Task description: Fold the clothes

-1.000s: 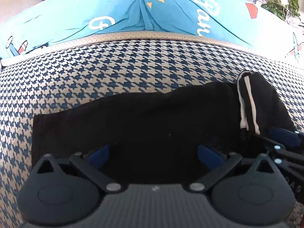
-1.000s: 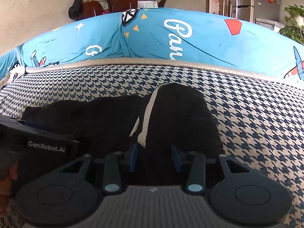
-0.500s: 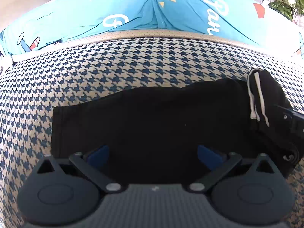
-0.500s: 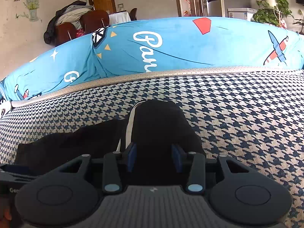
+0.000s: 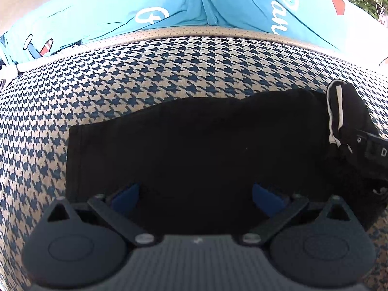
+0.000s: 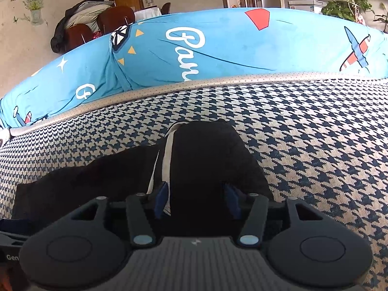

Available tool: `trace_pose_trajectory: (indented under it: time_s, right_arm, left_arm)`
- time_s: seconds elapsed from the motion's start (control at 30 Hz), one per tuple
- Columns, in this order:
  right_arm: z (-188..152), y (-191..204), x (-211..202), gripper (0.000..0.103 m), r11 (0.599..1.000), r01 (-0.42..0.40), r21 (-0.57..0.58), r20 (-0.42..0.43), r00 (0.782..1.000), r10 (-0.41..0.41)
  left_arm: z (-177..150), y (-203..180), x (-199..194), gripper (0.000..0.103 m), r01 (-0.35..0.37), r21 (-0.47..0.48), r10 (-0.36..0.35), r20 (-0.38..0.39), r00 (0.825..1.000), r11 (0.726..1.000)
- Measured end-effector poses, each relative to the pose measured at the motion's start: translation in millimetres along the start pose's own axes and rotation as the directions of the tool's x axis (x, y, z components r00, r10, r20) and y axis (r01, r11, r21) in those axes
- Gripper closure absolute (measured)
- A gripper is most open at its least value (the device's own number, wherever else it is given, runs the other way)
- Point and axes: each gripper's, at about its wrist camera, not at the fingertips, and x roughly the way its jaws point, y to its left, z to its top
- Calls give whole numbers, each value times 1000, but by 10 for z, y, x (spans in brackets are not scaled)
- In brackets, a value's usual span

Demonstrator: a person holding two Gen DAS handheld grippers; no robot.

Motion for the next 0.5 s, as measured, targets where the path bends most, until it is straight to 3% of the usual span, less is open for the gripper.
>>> trace_pose_trajectory:
  time_s: [0.33, 0.5]
  right_arm:
    - [20, 24, -86, 49, 1000, -11, 17, 14, 1000, 11]
    - [7, -13, -282, 39, 997, -56, 60, 26, 998, 55]
  left_arm:
    - [-16, 42, -1, 0, 6, 10, -6, 5, 1000, 1000]
    - [-72, 45, -77, 0, 6, -2, -6, 14, 1000, 1000]
